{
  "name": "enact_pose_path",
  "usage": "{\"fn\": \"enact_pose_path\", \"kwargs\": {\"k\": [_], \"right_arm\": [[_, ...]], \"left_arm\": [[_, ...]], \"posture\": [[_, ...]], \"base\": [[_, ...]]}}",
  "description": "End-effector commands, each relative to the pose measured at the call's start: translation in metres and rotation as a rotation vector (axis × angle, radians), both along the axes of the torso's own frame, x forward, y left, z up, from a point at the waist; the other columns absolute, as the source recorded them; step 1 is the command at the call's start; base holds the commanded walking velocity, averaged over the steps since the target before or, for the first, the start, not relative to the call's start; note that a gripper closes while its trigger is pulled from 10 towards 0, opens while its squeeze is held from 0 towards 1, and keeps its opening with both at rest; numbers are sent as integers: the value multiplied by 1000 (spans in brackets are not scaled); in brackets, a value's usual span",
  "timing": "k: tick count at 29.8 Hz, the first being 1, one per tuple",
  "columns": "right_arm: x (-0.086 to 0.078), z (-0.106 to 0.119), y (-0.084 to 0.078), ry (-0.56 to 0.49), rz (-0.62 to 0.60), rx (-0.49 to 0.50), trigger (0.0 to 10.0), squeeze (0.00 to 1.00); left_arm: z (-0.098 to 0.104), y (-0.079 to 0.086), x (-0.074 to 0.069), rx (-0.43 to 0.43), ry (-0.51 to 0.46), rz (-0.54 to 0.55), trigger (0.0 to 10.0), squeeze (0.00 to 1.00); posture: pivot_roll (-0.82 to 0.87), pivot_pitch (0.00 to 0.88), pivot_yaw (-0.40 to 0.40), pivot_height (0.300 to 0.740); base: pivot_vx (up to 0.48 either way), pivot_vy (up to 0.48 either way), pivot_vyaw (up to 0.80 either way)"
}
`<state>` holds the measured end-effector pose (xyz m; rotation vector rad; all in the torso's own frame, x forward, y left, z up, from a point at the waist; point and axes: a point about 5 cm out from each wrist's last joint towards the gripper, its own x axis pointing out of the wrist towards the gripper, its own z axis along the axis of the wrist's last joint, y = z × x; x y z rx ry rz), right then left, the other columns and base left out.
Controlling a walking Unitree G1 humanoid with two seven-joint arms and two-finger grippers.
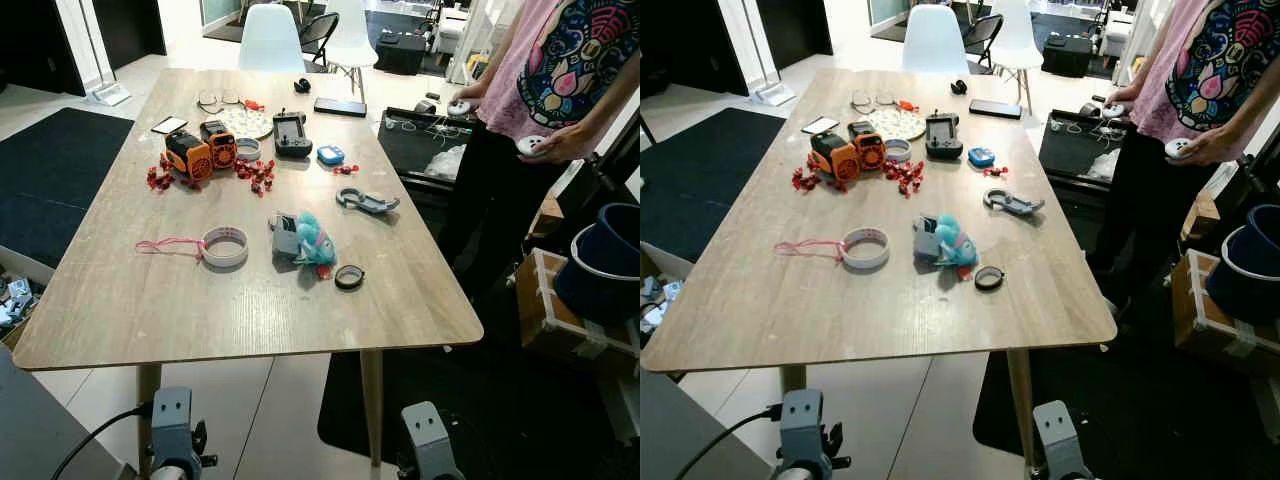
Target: Hang keys on a hook
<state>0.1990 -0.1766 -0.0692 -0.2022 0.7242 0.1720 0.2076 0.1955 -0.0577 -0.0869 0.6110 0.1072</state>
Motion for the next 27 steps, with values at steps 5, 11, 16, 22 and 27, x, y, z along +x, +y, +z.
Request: {"fn": "enact_pose_path", "kwargs": {"k": [5,11,16,22,27], "right_arm": [[-3,-2,-2,20,-20,-3,10000,0],[-8,-4,-7,26,-36,-7,10000,0],[-12,-5,-14,24,-88,-4,10000,0],[-24,-6,-38,18,-183,-48,10000,0],[-37,-1,-76,-5,-317,-177,10000,0]], "left_arm": [[-1,-1,-2,5,-3,3,10000,0],[-3,1,-6,11,5,4,10000,0],[-1,2,-8,8,-28,19,10000,0],[-1,4,-13,18,-59,24,10000,0],[-2,7,-19,28,-56,27,10000,0]], "posture": [[66,63,-52,740],[61,62,-51,740],[59,61,-53,740],[56,61,-53,740],[51,61,-51,740]], "base": [[0,0,0],[0,0,0],[0,0,0],[0,0,0],[0,0,0]]}}
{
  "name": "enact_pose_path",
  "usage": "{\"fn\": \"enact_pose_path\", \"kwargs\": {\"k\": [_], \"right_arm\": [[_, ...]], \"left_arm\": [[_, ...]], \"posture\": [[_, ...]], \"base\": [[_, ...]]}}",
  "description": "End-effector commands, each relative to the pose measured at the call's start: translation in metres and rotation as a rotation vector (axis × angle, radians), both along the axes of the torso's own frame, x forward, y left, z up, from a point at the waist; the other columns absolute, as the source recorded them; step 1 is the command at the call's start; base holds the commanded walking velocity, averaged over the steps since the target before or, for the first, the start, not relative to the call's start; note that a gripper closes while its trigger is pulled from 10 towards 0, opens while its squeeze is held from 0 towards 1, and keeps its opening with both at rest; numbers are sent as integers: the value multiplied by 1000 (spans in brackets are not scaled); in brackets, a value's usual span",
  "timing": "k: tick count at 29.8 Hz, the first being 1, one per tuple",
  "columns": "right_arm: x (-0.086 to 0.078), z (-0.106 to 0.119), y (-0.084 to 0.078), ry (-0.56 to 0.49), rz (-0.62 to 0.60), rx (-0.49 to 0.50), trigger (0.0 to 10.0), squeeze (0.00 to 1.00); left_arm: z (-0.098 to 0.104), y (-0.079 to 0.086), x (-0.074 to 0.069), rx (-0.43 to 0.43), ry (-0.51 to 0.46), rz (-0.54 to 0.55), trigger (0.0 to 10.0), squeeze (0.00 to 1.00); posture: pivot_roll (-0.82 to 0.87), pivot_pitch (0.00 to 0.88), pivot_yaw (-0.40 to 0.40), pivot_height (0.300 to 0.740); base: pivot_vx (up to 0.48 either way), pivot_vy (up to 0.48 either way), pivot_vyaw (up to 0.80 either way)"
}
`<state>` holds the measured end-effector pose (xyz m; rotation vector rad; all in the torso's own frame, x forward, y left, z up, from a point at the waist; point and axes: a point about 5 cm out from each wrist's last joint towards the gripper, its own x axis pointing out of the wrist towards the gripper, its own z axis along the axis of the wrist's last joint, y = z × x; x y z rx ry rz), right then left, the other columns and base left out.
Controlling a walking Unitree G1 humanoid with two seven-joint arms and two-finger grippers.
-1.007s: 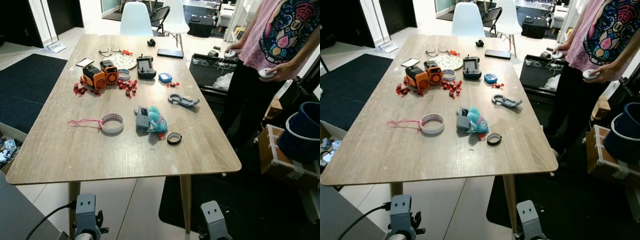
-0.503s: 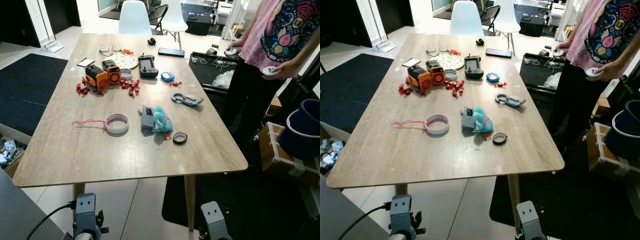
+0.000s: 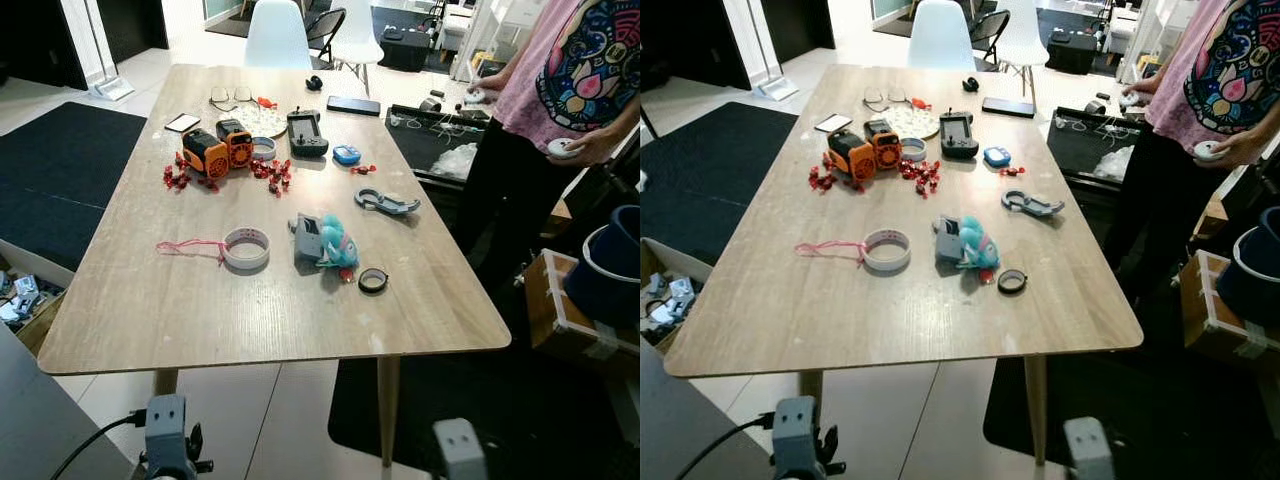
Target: Hang keys on a hook
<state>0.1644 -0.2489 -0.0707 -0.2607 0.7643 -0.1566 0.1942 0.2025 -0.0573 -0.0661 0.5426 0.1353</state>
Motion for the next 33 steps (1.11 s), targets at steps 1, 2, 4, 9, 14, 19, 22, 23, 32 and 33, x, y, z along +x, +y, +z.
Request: {"fn": "enact_pose_path", "kwargs": {"k": [1,2,4,9,14,19,22,23,32,33], "right_arm": [[-5,4,-17,-27,-85,-48,10000,0],[-7,9,-30,-48,-141,-87,10000,0],[-7,22,-58,-106,-249,-147,10000,0],[6,59,-104,-266,-371,-238,10000,0],[63,148,-150,-643,-460,-232,10000,0],[104,188,-140,-803,-380,-126,10000,0],[126,203,-126,-846,-297,-52,10000,0],[148,216,-107,-882,-187,30,10000,0],[201,230,-7,-857,273,269,10000,1000],[204,228,7,-847,321,305,10000,1000]], "left_arm": [[-3,0,-7,-3,9,5,10000,0],[-3,1,-7,-2,7,6,10000,0],[-3,1,-9,-2,-2,8,10000,0],[-1,2,-8,-6,-20,4,10000,0],[2,-3,-5,-47,-55,-56,10000,0],[2,-6,-4,-50,-56,-69,10000,0],[2,-7,-3,-51,-58,-68,10000,0],[3,-7,-1,-53,-60,-68,10000,0],[4,-9,1,-53,-71,-68,10000,0],[4,-9,0,-54,-74,-69,10000,0]], "posture": [[49,62,-49,740],[49,61,-49,740],[51,60,-49,740],[48,59,-47,740],[29,52,-33,740],[26,48,-34,740],[26,48,-34,740],[26,46,-41,740],[34,49,-53,740],[34,49,-53,740]], "base": [[0,0,0],[0,0,0],[0,0,0],[0,0,0],[0,0,0],[0,0,0],[0,0,0],[0,0,0],[0,0,0],[0,0,0]]}}
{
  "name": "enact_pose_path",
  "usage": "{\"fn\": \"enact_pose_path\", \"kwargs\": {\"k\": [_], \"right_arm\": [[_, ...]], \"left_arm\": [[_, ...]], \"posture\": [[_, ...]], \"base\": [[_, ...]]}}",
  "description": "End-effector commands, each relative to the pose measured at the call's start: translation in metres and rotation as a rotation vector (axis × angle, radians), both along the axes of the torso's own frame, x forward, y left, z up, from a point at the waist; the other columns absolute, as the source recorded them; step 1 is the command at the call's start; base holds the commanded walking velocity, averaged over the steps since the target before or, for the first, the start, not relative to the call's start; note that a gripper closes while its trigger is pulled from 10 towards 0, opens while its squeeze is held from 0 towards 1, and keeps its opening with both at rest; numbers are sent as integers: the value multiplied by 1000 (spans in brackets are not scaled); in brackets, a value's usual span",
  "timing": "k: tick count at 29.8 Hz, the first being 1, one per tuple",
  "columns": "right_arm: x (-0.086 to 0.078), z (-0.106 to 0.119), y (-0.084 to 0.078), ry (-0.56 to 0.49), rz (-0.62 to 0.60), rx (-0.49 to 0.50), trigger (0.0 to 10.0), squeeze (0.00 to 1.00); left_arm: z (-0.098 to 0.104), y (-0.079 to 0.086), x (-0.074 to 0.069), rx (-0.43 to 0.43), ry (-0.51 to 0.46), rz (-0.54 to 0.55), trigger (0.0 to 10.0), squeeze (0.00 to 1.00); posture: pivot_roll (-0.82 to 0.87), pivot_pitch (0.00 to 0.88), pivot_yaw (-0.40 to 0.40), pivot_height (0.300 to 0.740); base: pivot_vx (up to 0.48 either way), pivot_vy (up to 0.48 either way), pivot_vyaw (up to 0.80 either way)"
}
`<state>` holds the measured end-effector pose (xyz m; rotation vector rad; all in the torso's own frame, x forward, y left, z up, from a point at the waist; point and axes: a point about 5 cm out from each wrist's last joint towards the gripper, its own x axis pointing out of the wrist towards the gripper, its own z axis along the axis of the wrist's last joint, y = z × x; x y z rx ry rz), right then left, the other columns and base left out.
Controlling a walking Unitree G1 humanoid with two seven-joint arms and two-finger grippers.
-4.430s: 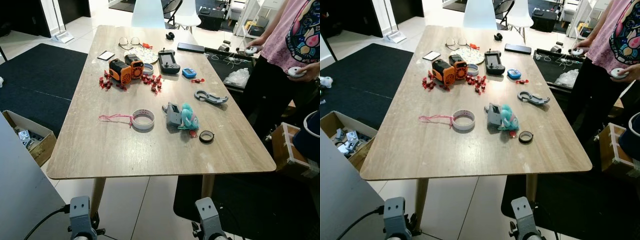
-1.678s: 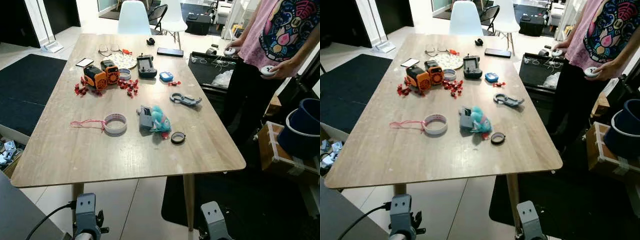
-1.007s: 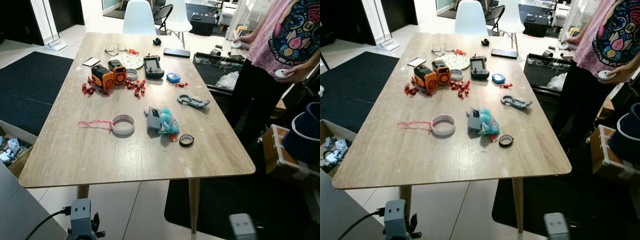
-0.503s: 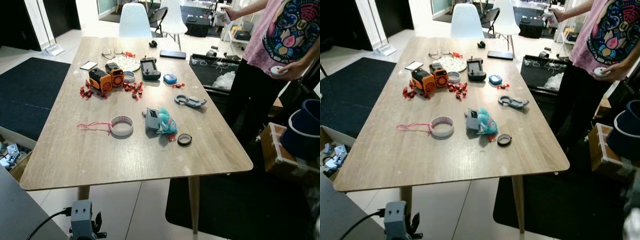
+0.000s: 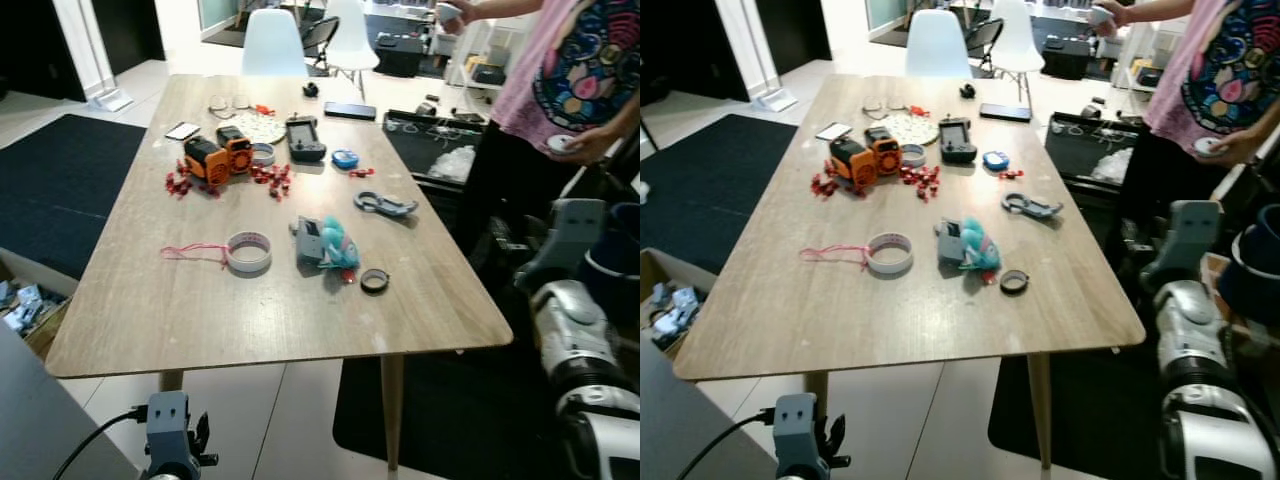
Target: Hang keys on a hook
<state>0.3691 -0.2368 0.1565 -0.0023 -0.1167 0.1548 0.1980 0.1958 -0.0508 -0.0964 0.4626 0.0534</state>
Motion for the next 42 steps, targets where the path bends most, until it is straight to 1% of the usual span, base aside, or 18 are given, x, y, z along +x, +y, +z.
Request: {"fn": "enact_pose_path", "kwargs": {"k": [1,2,4,5,8,9,13,15,16,17,18,20,21,23,27,29,35,42], "right_arm": [[3,-1,10,23,60,-13,10000,1000],[3,-1,10,23,60,-13,10000,1000],[11,1,34,37,152,-6,10000,1000],[11,1,34,37,152,-6,10000,1000],[19,7,54,66,218,18,10000,1000],[19,7,54,66,218,18,10000,1000],[27,12,73,113,243,64,10000,1000],[28,12,76,124,237,76,10000,1000],[29,13,78,131,236,95,10000,969],[29,13,78,131,236,95,10000,969],[30,14,81,135,239,107,10000,0],[31,16,90,139,261,108,10000,0],[31,16,90,139,261,108,10000,0],[33,18,97,143,276,104,10000,0],[34,20,103,147,283,107,10000,0],[35,23,109,145,281,121,10000,0],[38,28,117,138,265,137,10000,0],[39,31,122,134,243,170,10000,0]], "left_arm": [[-2,-3,-4,-10,6,-3,10000,0],[-2,-3,-4,-10,6,-3,10000,0],[-1,-2,-3,-12,-4,1,10000,0],[-1,-2,-3,-12,-4,1,10000,0],[0,-1,-2,-9,-10,3,10000,0],[0,-1,-2,-9,-10,3,10000,0],[1,1,-1,-12,-17,29,10000,0],[1,1,-1,-11,-19,30,10000,0],[1,1,-1,-11,-20,30,10000,0],[1,1,-1,-11,-20,30,10000,0],[1,1,-1,-10,-22,31,10000,0],[2,1,-1,-10,-26,31,10000,0],[2,1,-1,-10,-26,31,10000,0],[2,0,-1,-10,-30,32,10000,0],[3,0,-1,-10,-33,34,10000,0],[3,1,-1,-8,-37,38,10000,0],[5,4,-1,-4,-52,61,10000,0],[6,7,-3,-8,-62,92,10000,0]], "posture": [[35,57,-57,740],[35,57,-57,740],[34,68,-58,740],[34,68,-58,740],[40,82,-61,740],[40,82,-61,740],[45,95,-64,740],[46,98,-64,740],[46,98,-64,740],[46,98,-64,740],[48,105,-65,740],[48,107,-66,740],[48,107,-66,740],[49,122,-68,740],[49,126,-68,740],[51,137,-70,740],[57,163,-76,740],[59,175,-82,740]], "base": [[0,0,0],[0,0,0],[0,0,0],[0,0,0],[0,0,0],[0,0,0],[0,0,0],[0,0,0],[0,0,0],[0,0,0],[0,0,0],[0,0,0],[0,0,0],[0,0,0],[0,0,0],[0,0,0],[0,0,0],[0,0,0]]}}
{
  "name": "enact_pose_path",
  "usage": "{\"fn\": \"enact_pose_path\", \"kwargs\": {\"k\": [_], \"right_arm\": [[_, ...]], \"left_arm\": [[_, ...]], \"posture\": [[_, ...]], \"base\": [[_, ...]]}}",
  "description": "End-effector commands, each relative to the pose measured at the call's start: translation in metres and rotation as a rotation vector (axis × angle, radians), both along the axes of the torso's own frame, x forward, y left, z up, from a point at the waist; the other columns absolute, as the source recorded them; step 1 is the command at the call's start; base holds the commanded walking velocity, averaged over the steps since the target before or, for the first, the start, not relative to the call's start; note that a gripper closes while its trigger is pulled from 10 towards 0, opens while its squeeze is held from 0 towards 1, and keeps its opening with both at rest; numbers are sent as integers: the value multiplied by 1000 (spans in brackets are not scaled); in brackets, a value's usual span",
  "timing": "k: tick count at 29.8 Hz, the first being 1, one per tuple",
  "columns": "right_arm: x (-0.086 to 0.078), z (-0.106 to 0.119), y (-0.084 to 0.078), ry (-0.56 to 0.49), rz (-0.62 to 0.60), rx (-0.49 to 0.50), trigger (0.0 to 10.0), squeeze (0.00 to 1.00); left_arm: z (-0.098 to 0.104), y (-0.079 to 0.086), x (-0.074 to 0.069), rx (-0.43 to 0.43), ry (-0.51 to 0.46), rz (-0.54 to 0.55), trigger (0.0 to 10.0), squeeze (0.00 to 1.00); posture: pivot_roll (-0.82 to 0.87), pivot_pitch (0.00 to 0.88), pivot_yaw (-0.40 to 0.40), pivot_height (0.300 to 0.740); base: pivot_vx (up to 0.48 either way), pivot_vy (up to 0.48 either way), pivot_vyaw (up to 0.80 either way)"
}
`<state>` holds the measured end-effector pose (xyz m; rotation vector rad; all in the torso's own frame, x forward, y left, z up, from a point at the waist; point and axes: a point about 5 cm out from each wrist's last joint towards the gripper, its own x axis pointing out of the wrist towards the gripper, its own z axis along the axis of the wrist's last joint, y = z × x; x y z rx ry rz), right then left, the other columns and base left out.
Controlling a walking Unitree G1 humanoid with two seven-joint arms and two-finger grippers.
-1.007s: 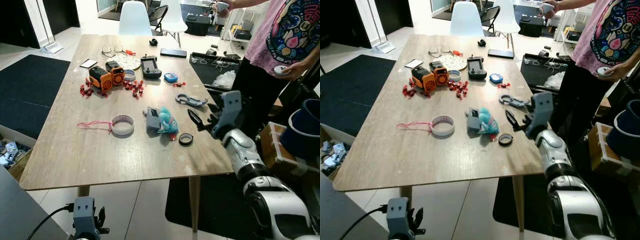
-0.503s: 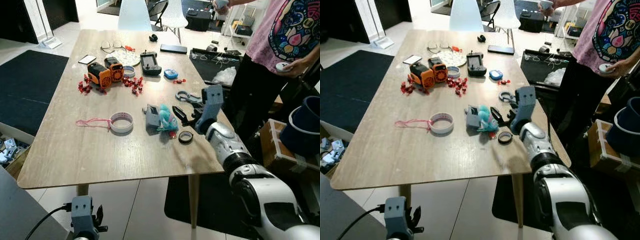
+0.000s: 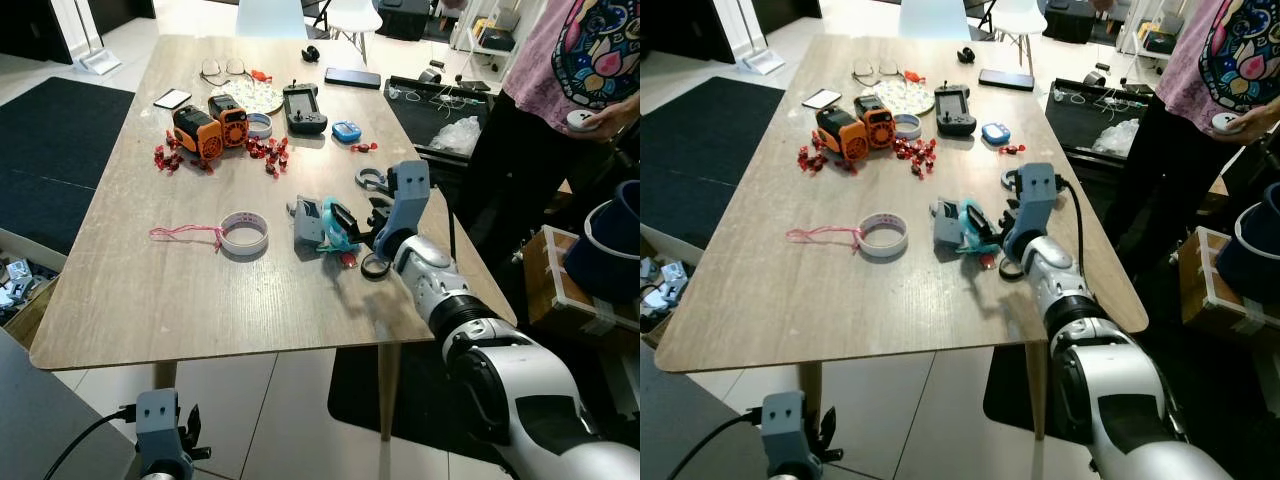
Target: Hang keys on a hook
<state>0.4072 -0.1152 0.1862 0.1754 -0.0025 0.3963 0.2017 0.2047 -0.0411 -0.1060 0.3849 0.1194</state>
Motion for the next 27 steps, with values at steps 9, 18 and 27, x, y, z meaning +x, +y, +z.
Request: {"fn": "enact_pose_path", "kwargs": {"k": [9,18,27], "right_arm": [[2,7,4,-8,-18,41,10000,0],[-1,9,23,-24,132,74,10000,0],[-5,-8,25,64,164,25,10000,0]], "left_arm": [[-5,-2,-10,-22,16,32,10000,0],[-5,-2,-11,-20,16,37,10000,0],[-5,-2,-10,-22,17,33,10000,0]], "posture": [[57,171,-83,740],[58,168,-83,740],[61,163,-81,740]], "base": [[0,0,0],[0,0,0],[0,0,0]]}}
